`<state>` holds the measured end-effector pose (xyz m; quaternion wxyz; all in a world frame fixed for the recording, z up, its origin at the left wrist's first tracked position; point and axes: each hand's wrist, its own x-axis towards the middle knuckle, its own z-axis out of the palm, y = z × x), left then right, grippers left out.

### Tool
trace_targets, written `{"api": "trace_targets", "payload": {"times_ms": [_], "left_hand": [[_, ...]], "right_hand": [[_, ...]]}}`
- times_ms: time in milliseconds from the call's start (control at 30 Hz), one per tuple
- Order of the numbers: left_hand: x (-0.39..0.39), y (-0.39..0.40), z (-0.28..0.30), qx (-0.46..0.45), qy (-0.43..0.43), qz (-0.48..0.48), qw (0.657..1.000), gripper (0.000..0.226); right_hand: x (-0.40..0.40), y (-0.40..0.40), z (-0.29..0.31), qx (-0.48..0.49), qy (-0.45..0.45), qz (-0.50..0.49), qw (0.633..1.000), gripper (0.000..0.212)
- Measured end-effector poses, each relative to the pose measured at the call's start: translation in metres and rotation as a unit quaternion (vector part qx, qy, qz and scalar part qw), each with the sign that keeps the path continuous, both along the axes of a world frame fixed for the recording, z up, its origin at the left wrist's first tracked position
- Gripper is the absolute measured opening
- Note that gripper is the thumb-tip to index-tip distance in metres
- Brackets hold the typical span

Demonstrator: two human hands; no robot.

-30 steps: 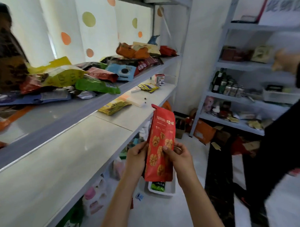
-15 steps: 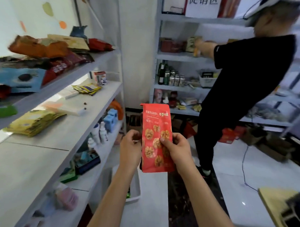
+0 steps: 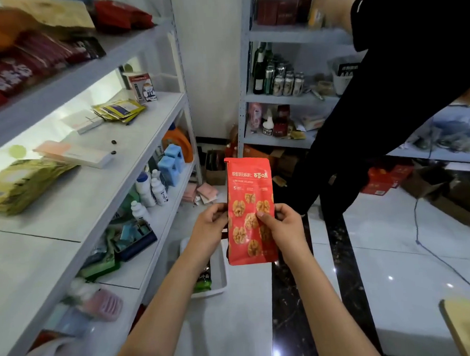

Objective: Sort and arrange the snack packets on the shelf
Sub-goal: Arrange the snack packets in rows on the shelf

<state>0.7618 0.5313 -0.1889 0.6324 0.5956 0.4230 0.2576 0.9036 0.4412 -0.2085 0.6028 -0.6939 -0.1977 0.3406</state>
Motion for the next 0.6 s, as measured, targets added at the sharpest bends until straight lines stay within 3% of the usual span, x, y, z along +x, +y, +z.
{"api": "trace_targets", "payload": {"times_ms": [167, 367, 600], "left_hand": [[0.0, 0.061, -0.033, -0.041, 0.042, -0.016, 0.998, 0.023], [0.0, 0.152, -0.077, -0.062, 0.059, -0.023, 0.996, 0.015], [0.01, 0.246, -0.175, -0.157, 0.114, -0.01, 0.981, 0.017]], "right_hand": [[0.007, 0.056, -0.03, -0.034, 0.027, 0.009, 0.999, 0.016], [0.006, 0.145, -0.074, -0.084, 0.032, 0.01, 0.996, 0.019], [0.008, 0.236, -0.166, -0.155, 0.049, 0.0, 0.987, 0.016]]}}
